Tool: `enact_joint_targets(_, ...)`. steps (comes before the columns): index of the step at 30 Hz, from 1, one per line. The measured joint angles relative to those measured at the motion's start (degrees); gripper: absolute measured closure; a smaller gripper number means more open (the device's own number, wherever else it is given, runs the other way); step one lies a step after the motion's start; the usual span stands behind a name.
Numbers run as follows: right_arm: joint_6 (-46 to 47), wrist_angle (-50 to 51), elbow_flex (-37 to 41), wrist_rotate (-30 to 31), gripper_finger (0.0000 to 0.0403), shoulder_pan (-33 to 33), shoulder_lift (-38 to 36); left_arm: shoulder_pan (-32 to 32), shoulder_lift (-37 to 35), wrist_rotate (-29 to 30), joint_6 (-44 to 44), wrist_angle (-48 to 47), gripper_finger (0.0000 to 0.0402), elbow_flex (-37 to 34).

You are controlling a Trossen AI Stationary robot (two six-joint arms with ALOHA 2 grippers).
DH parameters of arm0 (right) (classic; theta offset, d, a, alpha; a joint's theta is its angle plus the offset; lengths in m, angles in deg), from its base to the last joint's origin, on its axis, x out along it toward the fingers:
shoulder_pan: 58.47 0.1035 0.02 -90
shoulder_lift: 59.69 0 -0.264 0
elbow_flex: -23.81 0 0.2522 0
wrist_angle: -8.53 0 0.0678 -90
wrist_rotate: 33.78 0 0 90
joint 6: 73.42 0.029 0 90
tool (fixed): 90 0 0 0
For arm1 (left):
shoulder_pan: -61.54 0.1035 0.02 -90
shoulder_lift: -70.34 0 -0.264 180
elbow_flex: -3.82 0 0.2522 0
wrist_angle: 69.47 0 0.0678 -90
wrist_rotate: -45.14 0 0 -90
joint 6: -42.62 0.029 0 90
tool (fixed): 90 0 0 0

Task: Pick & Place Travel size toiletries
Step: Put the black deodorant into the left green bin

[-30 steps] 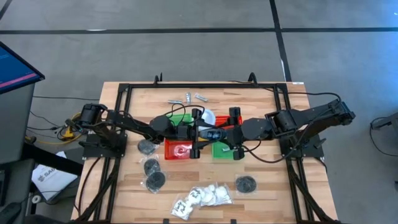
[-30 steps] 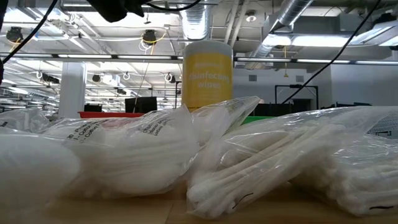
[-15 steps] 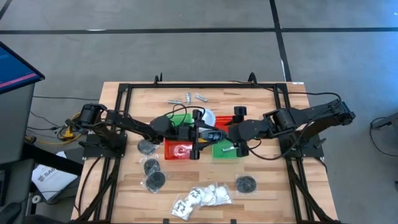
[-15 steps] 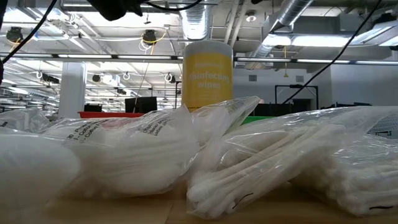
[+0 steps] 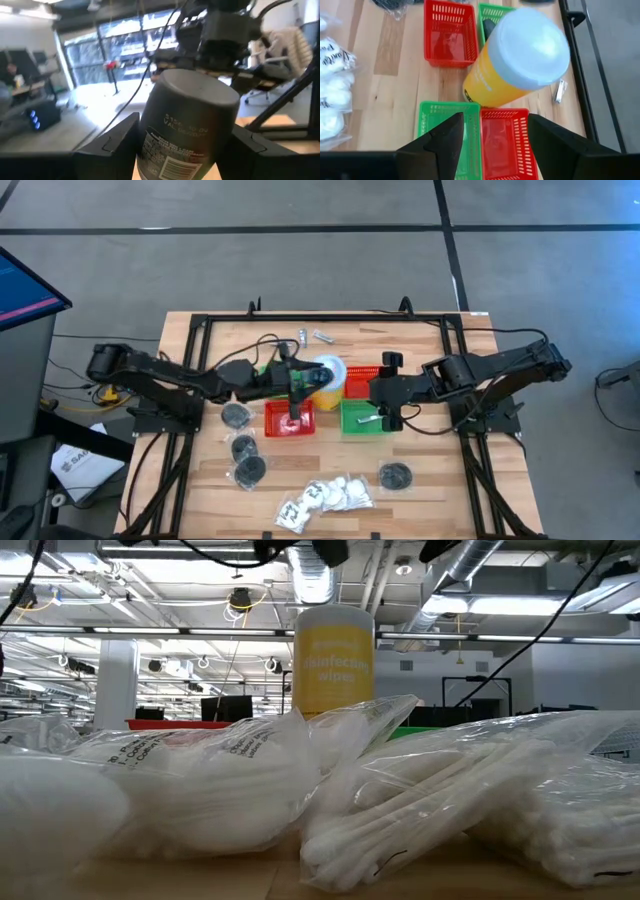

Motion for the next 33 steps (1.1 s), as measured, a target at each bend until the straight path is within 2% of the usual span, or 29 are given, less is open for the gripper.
enact_joint_targets(8, 0.6, 0.1, 3.8, 0.0, 0.0205, 0.0, 0.0, 0.0, -9.3, 7.0, -3.7, -3.9, 0.0203, -7.4)
enact_joint_targets(14, 1.1, -0.2, 4.6, 0.0, 0.0213, 0.0, 0.0, 0.5, -12.9, 11.9, -5.9, -5.0, 0.0203, -11.8)
enact_joint_targets(19, 1.4, -0.3, 4.6, 0.0, 0.0218, 0.0, 0.0, 3.1, -12.2, 12.2, -9.7, -6.5, 0.0203, -13.8)
enact_joint_targets(26, 1.5, -0.3, 4.6, 0.0, 0.0222, 0.0, 0.0, 8.2, -10.1, 12.2, -18.7, -14.8, 0.0203, -14.6)
enact_joint_targets(33, 1.5, -0.3, 4.6, 0.0, 0.0221, 0.0, 0.0, 10.3, -5.5, 12.2, -23.4, -18.5, 0.0203, -14.6)
